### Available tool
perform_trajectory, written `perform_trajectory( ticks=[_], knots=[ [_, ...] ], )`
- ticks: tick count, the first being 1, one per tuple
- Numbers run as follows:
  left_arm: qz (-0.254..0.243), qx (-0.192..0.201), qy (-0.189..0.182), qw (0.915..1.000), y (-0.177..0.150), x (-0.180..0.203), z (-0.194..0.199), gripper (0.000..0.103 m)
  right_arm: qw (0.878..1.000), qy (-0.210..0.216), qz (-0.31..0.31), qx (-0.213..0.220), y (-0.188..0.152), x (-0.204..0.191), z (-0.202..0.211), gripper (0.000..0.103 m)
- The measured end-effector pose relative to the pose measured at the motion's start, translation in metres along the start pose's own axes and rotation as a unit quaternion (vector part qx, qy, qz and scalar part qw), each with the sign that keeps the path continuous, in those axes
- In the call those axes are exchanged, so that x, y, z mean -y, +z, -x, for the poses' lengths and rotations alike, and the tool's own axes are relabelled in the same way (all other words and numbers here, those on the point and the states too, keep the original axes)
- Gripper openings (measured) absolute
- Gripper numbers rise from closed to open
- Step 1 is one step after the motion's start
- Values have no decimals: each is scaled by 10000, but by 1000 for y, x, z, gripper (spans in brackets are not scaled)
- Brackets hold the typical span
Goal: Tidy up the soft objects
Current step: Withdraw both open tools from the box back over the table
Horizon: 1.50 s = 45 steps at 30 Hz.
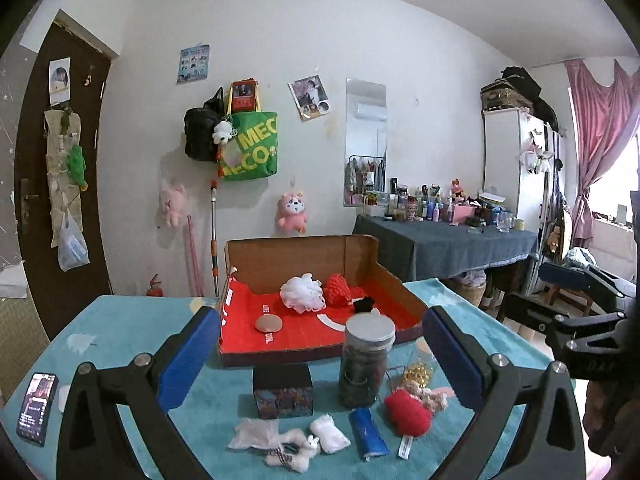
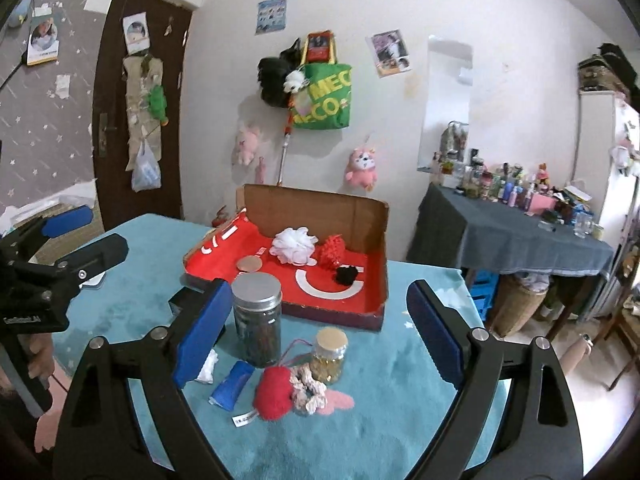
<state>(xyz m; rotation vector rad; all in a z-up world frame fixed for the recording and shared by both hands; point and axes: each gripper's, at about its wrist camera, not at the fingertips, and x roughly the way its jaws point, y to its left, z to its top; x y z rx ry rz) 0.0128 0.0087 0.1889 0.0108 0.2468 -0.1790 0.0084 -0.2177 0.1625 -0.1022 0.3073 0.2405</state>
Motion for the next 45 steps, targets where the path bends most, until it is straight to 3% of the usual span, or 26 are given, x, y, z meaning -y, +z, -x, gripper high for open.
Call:
perform_trajectory(
  ticks=[7,14,28,45],
  knots=[
    [29,-101,-33,9999,-34,8,-1,103,9996,-259,30,140,-37,-8,7,92],
    [163,-457,-36,9988,-66,9,-16,103,9989,-415,-165,124,-60,-10,0,92],
    [224,-950,168,9951,-114,3,-45,103,9961,-571,-472,-469,-112,-12,-38,92],
    [366,-1513,221,9876,-133,-12,-69,103,9911,-481,-708,-1019,-136,-7,-67,92]
  ],
)
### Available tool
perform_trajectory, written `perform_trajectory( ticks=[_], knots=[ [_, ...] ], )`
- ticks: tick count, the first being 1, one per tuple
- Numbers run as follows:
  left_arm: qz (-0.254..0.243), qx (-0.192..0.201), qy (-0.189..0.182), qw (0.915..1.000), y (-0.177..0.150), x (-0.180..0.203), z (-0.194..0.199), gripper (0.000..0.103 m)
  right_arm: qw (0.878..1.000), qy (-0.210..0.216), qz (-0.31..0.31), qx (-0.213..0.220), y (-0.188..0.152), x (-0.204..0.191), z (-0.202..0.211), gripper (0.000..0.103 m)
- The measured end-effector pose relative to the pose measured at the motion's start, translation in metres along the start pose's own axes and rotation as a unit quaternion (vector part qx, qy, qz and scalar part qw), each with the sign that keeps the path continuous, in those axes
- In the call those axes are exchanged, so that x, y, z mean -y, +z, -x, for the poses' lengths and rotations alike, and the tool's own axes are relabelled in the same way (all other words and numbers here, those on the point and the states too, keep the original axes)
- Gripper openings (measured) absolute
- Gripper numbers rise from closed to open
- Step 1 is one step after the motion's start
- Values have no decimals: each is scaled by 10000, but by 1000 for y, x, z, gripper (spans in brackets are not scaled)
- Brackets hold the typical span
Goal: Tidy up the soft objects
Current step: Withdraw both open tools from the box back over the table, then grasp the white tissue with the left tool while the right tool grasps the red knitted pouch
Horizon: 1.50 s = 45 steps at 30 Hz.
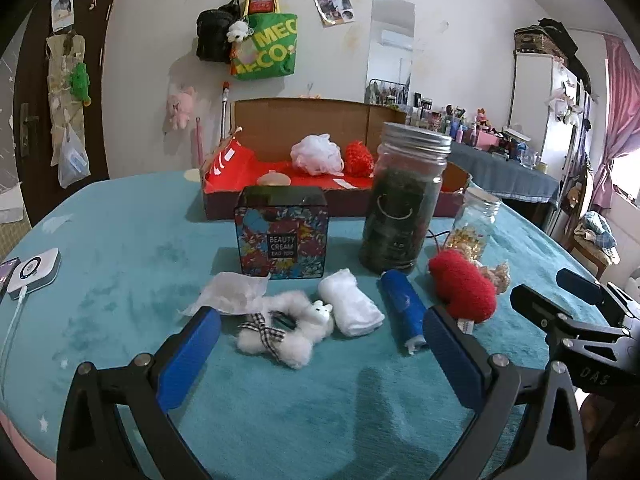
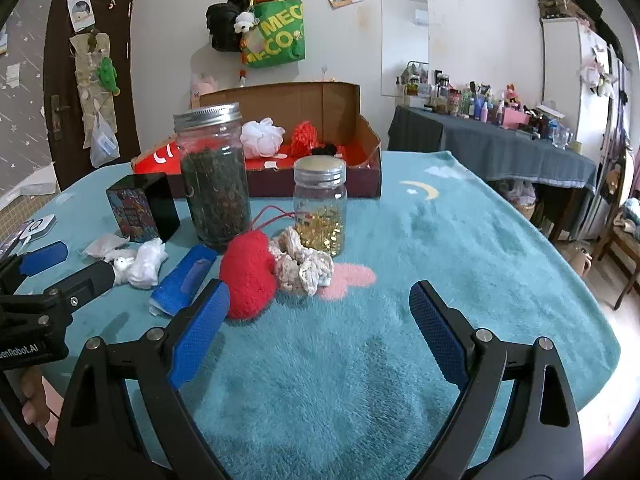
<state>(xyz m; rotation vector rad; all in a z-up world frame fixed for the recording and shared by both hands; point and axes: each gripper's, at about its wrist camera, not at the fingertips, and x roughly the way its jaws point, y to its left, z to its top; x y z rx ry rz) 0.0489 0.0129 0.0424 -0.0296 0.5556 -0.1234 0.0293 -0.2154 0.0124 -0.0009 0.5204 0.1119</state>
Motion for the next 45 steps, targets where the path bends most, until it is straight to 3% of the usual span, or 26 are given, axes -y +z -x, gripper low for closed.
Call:
perform_trajectory(
  ticks=[8,14,21,22,24,25,26,27,30,31,33,43,45],
  knots=[
    [2,-383,29,9993,10,-25,-12,103,9996,108,125,-224,7,-9,-15,92],
    [20,-606,73,9981,21,-52,-17,103,9977,429,222,-467,14,-18,-27,92],
    [-43,-853,129,9963,30,-72,-34,100,9963,560,431,-488,25,-34,-36,90],
    [-69,-943,69,9955,31,-74,-40,96,9960,533,517,-501,27,-38,-39,86],
    [-112,-1070,-44,9942,31,-74,-47,91,9953,503,595,-568,28,-41,-44,66],
    [-142,-1152,-106,9932,30,-75,-53,89,9946,489,658,-632,27,-42,-48,61],
    [-116,-1273,-178,9916,29,-75,-59,73,9939,528,683,-682,27,-42,-50,51],
    [-44,-1364,-319,9901,28,-76,-62,66,9927,622,677,-777,26,-41,-53,40],
    [55,-1355,-584,9890,29,-79,-61,41,9912,727,793,-776,24,-42,-52,34],
    [74,-1345,-675,9886,29,-78,-60,22,9911,730,833,-738,23,-43,-50,33],
    [116,-1299,-586,9897,31,-77,-56,19,9909,857,766,-703,23,-40,-46,31],
    [40,-813,-847,9931,43,-46,-24,15,9919,1121,472,-356,42,-22,-20,30],
    [-36,-791,-1039,9914,44,-35,-22,15,9913,1194,447,-340,44,-20,-18,30]
  ],
)
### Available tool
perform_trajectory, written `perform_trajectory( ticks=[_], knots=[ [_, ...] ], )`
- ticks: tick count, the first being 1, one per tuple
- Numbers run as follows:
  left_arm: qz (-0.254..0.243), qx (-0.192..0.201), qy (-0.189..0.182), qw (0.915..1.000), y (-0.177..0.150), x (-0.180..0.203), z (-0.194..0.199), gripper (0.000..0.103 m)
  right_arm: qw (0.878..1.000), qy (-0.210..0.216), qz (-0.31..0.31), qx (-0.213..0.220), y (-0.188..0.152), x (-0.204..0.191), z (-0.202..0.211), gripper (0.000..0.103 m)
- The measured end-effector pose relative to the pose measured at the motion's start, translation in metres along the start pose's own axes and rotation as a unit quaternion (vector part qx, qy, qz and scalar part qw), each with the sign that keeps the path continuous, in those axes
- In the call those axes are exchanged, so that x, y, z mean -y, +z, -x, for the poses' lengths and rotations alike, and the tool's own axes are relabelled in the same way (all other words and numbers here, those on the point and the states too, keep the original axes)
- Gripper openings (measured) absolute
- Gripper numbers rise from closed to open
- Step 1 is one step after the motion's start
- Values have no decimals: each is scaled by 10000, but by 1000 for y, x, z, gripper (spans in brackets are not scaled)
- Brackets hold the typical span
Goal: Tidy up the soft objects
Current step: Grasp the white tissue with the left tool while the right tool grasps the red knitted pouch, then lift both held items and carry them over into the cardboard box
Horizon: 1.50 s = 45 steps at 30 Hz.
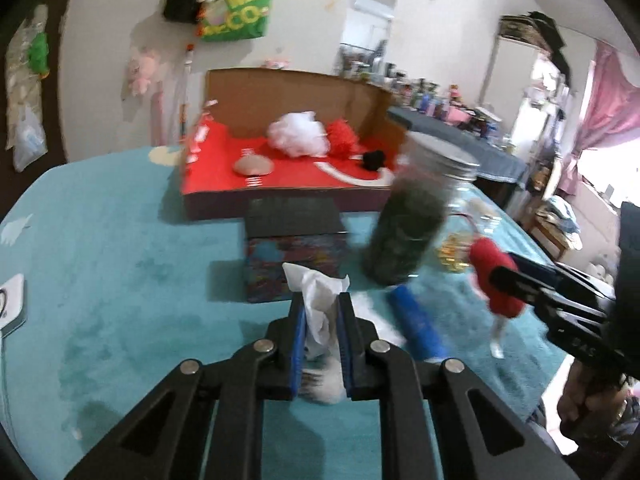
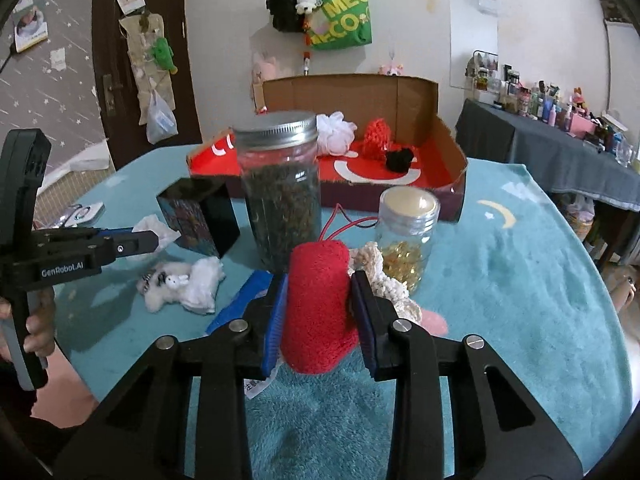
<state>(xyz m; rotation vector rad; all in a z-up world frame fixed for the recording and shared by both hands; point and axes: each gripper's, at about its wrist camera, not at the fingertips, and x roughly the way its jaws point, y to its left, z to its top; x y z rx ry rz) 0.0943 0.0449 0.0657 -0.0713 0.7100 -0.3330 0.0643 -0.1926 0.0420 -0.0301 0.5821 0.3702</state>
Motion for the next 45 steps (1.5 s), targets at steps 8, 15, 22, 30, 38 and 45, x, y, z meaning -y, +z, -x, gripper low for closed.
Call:
perform_trajectory(
  ticks=[8,15,22,30,38,45],
  knots=[
    [-63,-124,-357,9993,0,21,-12,15,9992,330,-76,-206,-4,4,-12,31],
    [-69,-381,-392,9985,-13,19,-21,16,9985,322,15,-445,-18,-5,-25,35],
    [-76,-338,-459,9983,-19,19,-19,24,9988,246,148,-392,-18,-12,-22,50],
    [-247,-271,-297,9989,-19,23,-19,51,9990,188,203,-342,-22,-18,-23,50],
    [-156,-317,-254,9991,-22,16,-22,47,9984,20,543,-127,-28,-28,-14,50],
    [-443,-100,-169,9988,-20,24,-14,11,9952,-270,943,-36,-37,-35,-20,30]
  ],
)
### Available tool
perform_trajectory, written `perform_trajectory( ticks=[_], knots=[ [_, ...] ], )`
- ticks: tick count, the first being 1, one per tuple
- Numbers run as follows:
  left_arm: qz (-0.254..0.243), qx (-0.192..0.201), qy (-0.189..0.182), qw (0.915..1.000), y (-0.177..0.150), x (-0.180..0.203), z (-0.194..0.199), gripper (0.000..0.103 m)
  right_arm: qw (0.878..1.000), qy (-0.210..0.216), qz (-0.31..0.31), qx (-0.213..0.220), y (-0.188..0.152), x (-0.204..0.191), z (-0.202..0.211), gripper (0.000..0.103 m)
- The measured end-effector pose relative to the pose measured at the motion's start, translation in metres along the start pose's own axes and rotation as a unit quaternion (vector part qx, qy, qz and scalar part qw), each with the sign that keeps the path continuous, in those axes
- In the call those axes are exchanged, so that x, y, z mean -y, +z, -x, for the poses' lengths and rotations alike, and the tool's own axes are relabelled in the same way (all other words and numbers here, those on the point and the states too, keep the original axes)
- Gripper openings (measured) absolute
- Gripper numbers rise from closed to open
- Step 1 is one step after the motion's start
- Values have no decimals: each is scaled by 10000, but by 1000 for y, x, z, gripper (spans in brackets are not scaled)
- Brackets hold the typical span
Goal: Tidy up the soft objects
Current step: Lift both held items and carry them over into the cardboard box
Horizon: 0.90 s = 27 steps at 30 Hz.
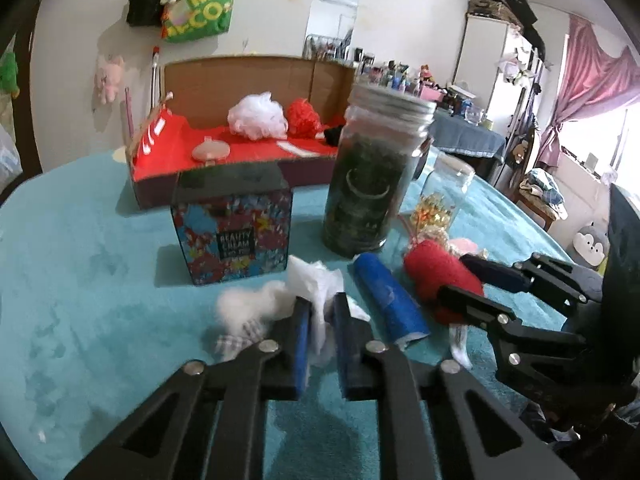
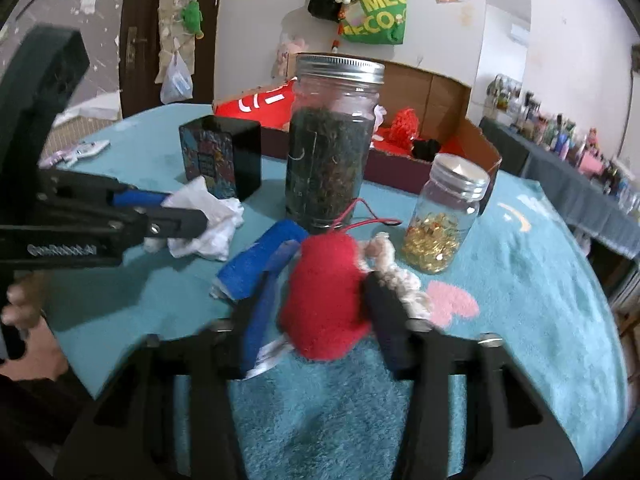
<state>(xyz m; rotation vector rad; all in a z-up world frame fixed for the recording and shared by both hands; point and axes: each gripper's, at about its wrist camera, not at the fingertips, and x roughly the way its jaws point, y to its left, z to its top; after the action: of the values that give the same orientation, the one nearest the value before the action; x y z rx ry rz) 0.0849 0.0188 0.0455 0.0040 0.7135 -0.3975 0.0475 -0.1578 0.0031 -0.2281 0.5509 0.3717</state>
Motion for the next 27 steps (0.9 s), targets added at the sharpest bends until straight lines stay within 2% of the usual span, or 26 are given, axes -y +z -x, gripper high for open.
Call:
perform_trajectory(
  ticks=[1,9,27],
  knots=[
    [-18,24,-32,10000,2,1,2,11,9998,169,-90,44,0,3,2,29],
    [95,66,-482,9988,18,7,0,11,9969,429,-572,326,18,23,16,28],
    [136,-33,-598,9981,25,15,-12,11,9957,482,-746,277,21,33,13,28]
  ],
)
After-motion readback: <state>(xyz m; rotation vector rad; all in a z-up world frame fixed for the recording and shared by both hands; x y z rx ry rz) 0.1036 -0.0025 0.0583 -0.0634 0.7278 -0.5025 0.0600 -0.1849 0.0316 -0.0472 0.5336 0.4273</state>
